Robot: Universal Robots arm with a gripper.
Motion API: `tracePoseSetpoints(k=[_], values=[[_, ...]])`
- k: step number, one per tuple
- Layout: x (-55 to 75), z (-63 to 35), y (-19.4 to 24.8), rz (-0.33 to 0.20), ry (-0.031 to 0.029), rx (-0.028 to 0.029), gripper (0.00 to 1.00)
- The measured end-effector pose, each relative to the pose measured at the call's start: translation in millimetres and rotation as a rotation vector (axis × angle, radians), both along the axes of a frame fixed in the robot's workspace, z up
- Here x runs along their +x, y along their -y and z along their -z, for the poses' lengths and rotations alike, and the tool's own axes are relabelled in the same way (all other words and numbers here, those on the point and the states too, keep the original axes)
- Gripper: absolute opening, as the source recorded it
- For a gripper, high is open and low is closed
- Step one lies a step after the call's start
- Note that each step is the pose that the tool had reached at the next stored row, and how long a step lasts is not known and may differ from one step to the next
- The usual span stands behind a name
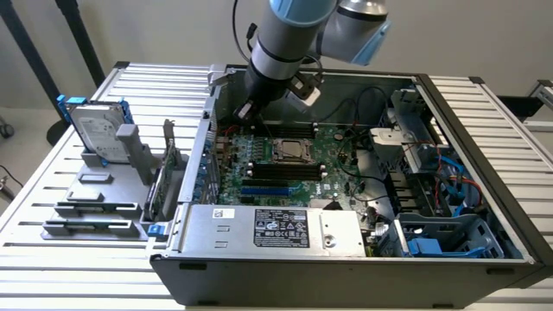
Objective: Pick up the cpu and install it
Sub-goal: 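Install the first cpu locking lever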
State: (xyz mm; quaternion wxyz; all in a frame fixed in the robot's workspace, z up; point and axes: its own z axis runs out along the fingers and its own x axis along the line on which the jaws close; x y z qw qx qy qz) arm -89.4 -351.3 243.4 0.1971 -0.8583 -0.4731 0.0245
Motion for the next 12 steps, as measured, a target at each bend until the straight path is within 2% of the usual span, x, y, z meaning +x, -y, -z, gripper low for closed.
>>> tracePoseSetpoints(k=[4,12], values=[[0.0,-0.1,-0.1,0.024,0.0097,0.0131,0.11],[0.0,-0.6,-0.1,0.057,0.042,0.0394,0.11]])
